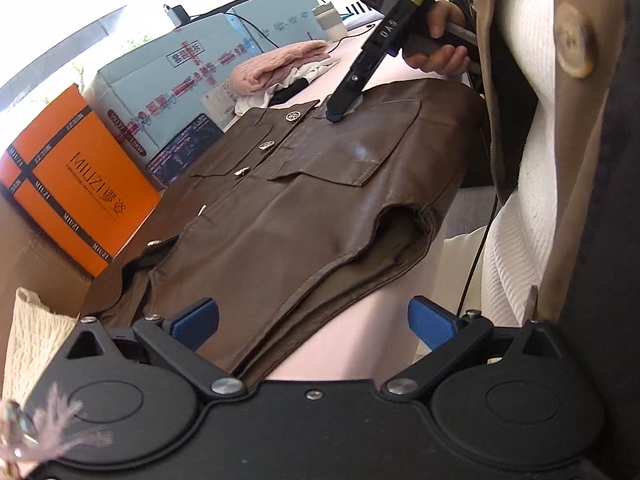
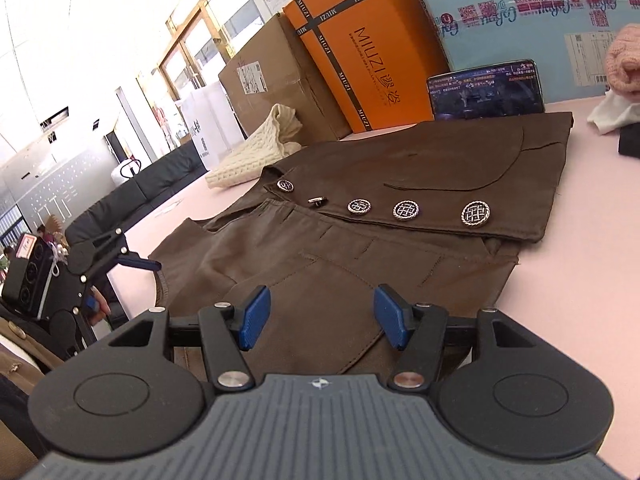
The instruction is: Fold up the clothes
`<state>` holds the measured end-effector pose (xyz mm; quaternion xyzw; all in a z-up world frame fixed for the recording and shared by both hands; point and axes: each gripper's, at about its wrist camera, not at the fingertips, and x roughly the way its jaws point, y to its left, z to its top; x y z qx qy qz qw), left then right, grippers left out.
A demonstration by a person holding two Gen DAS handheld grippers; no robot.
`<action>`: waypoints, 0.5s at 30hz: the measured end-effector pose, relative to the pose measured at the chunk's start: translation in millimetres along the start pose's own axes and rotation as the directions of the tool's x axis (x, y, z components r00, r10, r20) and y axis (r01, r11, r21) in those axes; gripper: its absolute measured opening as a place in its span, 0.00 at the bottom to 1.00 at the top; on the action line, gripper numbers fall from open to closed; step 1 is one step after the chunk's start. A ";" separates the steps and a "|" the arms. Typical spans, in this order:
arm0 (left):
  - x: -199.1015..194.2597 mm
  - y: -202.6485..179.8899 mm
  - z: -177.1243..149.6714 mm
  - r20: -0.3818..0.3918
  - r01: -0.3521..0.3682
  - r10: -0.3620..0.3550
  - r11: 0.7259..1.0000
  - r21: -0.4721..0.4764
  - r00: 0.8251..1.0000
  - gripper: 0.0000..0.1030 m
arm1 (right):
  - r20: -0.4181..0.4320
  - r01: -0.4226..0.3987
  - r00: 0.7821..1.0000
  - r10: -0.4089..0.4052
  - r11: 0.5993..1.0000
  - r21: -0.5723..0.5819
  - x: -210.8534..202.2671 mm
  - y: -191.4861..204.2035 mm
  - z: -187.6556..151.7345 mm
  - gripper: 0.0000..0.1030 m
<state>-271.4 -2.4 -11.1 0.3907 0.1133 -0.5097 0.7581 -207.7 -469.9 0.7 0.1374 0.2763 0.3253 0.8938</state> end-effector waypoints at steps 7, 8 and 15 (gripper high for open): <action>12.7 11.3 14.6 0.150 0.052 -0.039 0.995 -0.085 0.988 1.00 | 0.028 -0.013 1.000 0.013 1.000 0.020 -7.8 -2.8 -2.3 0.60; 14.9 14.4 16.2 0.168 0.056 -0.037 0.992 -0.109 0.985 1.00 | 0.038 -0.014 0.999 0.013 0.999 0.029 -10.2 -4.1 -3.1 0.71; 36.9 38.8 32.8 0.266 0.060 0.027 0.947 -0.314 0.964 1.00 | 0.105 -0.031 0.994 0.021 0.995 0.091 -24.7 -11.6 -9.1 0.76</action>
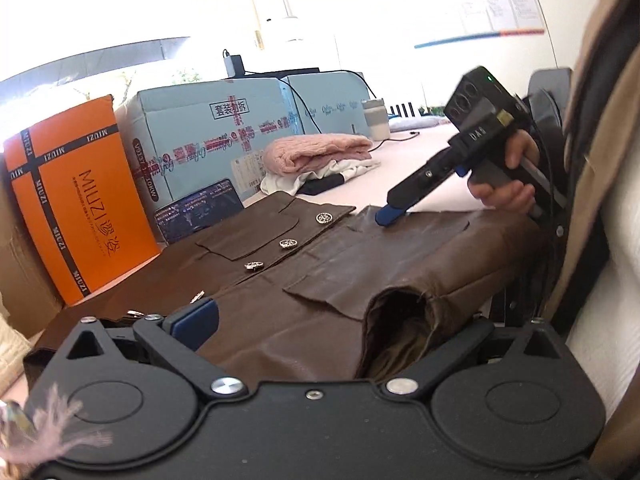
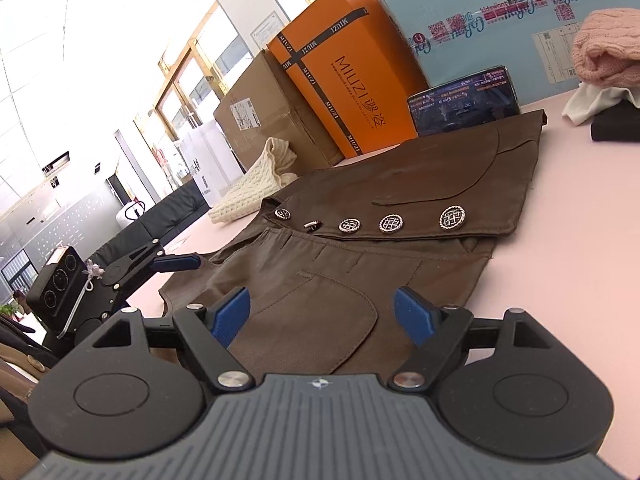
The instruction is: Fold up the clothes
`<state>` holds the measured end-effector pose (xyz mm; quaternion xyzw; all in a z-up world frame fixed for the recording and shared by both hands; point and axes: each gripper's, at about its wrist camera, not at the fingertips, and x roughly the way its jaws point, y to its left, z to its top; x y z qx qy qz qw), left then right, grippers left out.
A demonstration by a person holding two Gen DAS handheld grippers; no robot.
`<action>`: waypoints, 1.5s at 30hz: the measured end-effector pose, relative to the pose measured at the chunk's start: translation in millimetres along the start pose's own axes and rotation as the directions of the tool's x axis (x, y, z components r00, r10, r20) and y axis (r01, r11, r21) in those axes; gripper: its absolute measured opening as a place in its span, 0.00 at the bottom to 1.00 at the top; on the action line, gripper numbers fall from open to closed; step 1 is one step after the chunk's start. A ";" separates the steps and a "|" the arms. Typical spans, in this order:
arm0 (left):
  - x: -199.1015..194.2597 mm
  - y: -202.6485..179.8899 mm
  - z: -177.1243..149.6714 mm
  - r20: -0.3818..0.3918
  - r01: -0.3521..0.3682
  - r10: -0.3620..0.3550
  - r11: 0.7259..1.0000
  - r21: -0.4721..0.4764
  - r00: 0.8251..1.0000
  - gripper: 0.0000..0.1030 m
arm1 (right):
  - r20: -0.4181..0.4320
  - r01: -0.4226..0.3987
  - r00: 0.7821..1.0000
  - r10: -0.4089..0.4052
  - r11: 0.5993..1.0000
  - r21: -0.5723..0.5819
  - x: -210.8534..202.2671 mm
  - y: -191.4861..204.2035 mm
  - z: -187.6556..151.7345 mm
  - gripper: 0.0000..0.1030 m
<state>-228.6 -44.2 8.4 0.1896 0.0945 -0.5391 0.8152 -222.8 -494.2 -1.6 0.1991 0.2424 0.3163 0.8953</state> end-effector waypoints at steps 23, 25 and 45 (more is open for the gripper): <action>44.0 76.2 -1.9 -0.117 -0.102 0.038 0.785 -0.611 0.992 1.00 | 0.038 -0.172 0.980 0.197 0.920 -0.352 -63.5 40.8 16.5 0.93; 44.2 77.7 -2.9 -0.116 -0.103 0.038 0.776 -0.622 0.992 1.00 | -0.004 -0.128 0.990 0.140 0.895 -0.428 -62.5 47.8 13.3 1.00; 32.4 52.7 13.1 -0.019 0.030 -0.046 0.867 -0.498 0.999 1.00 | 0.148 0.039 0.989 0.031 0.894 -0.446 -6.0 48.8 13.2 0.65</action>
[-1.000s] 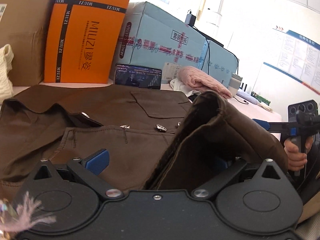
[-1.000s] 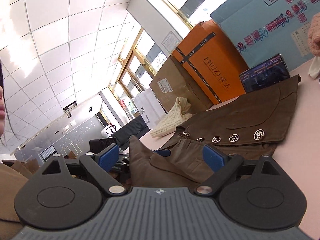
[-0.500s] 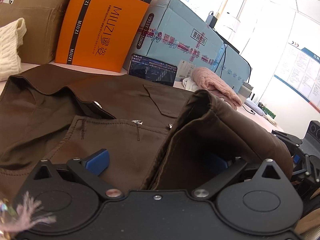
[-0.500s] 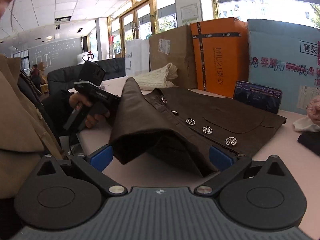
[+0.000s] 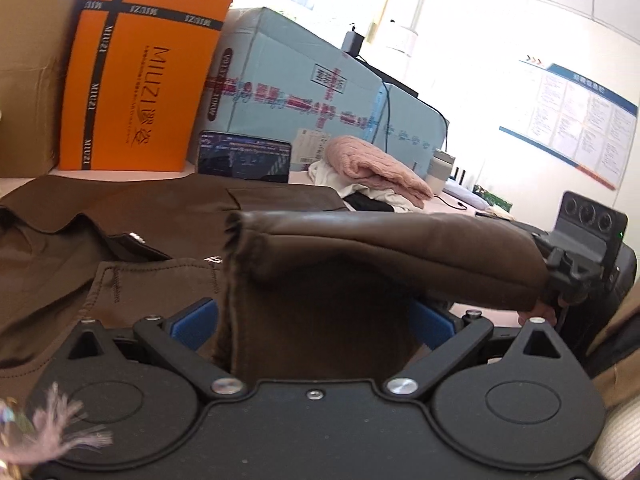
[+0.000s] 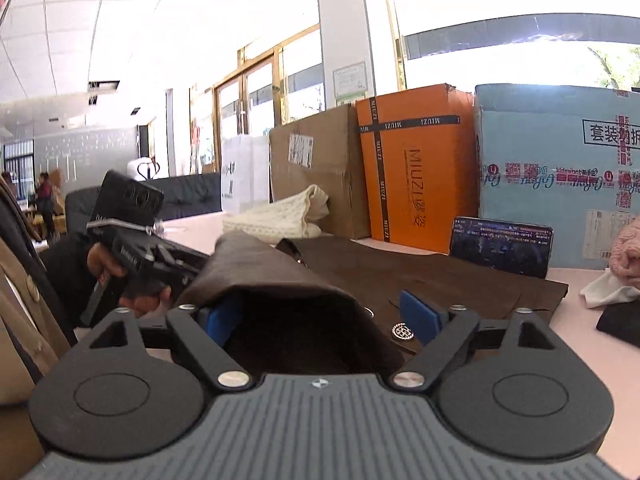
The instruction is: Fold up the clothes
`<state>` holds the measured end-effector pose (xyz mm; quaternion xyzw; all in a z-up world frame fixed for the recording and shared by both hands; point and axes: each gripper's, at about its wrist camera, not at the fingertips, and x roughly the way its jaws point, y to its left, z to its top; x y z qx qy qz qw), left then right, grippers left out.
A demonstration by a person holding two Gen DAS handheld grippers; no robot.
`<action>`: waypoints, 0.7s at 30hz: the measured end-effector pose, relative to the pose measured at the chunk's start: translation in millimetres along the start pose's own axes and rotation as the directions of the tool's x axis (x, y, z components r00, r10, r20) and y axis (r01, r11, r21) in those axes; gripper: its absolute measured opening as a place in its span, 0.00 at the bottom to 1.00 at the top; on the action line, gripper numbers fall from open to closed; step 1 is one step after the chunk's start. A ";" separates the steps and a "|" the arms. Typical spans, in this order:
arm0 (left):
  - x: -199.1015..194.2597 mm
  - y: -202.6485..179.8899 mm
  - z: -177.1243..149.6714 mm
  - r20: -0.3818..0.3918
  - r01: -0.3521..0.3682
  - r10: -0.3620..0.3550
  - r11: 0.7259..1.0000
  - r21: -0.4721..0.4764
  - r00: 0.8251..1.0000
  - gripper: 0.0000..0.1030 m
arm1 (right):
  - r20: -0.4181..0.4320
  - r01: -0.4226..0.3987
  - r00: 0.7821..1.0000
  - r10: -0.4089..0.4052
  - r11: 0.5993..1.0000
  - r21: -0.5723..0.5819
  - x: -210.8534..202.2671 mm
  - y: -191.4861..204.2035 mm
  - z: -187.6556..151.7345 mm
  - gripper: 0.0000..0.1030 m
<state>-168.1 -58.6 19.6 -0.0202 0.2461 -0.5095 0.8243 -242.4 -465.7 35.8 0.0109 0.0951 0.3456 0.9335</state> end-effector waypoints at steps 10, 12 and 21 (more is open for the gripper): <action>-7.6 -6.4 -4.5 -0.016 -0.057 0.059 0.990 0.128 0.998 1.00 | 0.066 -0.075 0.996 0.060 0.961 0.266 5.7 -41.0 -1.1 0.04; -7.9 -5.3 -4.2 -0.002 -0.086 0.086 0.990 0.116 0.996 0.99 | 0.044 -0.092 0.996 0.084 0.961 0.260 7.1 -40.7 -2.2 0.07; 10.6 0.2 3.6 -0.003 -0.032 0.032 0.999 0.019 0.999 0.51 | 0.024 -0.096 0.995 0.093 0.936 0.338 -16.4 -59.1 -3.9 0.73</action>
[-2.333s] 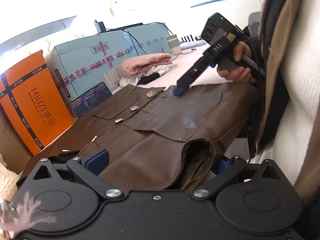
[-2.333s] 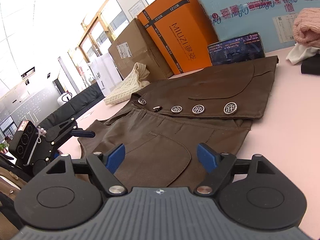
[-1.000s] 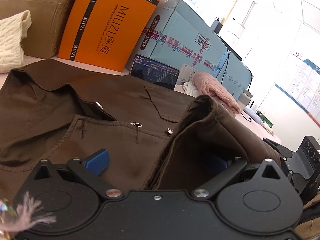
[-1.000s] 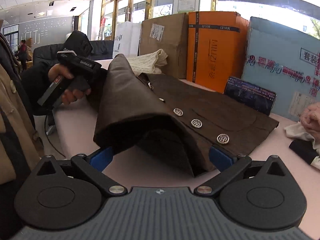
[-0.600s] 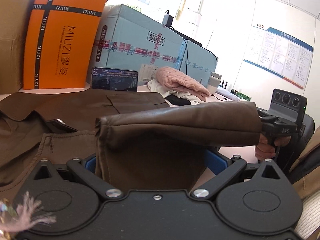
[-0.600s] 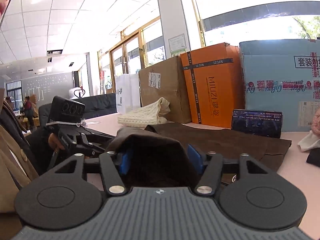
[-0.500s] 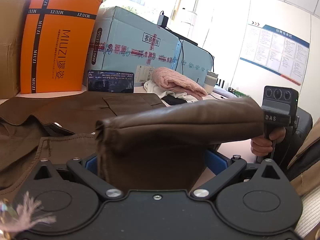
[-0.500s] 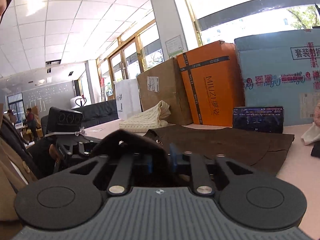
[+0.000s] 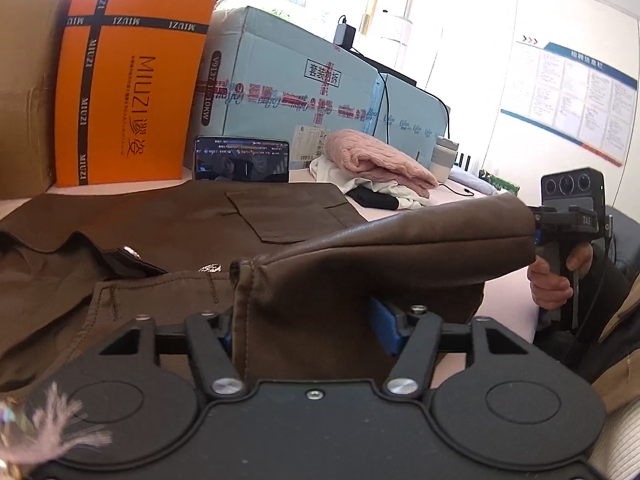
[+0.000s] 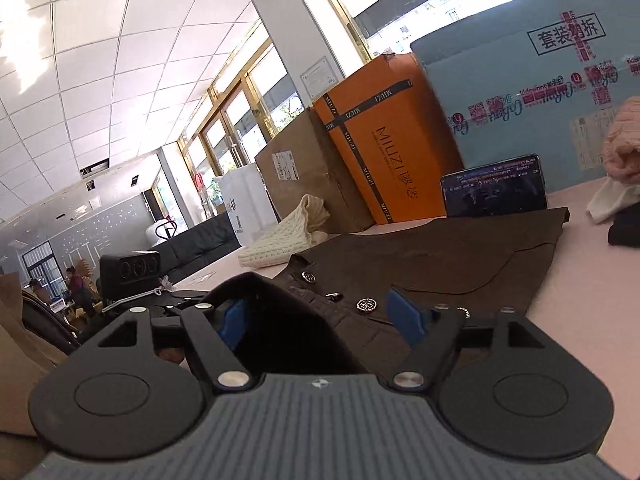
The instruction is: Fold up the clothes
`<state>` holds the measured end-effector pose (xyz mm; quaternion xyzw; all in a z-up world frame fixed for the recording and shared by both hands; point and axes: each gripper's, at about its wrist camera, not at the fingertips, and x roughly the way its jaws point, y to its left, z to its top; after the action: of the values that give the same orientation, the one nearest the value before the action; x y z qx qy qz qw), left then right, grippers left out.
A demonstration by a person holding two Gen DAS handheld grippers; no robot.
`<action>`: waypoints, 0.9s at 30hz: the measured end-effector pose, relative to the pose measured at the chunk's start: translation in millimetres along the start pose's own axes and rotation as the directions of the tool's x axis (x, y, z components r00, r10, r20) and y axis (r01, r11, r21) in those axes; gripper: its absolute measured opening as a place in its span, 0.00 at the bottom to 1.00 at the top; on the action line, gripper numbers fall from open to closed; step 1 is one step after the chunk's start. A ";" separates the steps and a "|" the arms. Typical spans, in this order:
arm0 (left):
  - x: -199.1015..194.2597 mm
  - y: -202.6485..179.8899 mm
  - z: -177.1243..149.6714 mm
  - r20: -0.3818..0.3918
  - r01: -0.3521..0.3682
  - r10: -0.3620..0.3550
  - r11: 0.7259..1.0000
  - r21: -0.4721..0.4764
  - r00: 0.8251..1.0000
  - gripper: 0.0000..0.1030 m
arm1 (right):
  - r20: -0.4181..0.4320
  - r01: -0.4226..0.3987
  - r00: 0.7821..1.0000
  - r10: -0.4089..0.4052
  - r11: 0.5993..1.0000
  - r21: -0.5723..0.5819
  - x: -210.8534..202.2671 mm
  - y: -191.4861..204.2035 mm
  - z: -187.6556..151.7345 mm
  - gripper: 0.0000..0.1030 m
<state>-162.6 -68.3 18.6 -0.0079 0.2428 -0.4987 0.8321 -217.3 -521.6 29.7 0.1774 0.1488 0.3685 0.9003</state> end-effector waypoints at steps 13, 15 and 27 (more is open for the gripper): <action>-5.9 13.7 5.4 0.050 0.057 -0.050 0.988 -0.146 0.997 0.43 | -0.097 -0.009 0.995 -0.021 0.955 -0.295 -4.2 29.4 -10.2 0.99; -8.8 13.9 5.6 0.067 0.086 -0.076 0.984 -0.155 0.995 0.43 | -0.105 0.032 0.992 -0.071 0.940 -0.338 1.8 30.1 -12.6 1.00; -21.8 4.1 2.2 0.064 0.197 -0.191 0.976 -0.094 0.979 0.43 | -0.051 0.024 0.997 -0.049 0.913 -0.408 25.8 38.4 -6.7 0.67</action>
<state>-166.7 -48.6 28.2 -0.0867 0.2428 -0.5644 0.7843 -225.7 -476.1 36.6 -0.0278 0.0993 0.3799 0.9193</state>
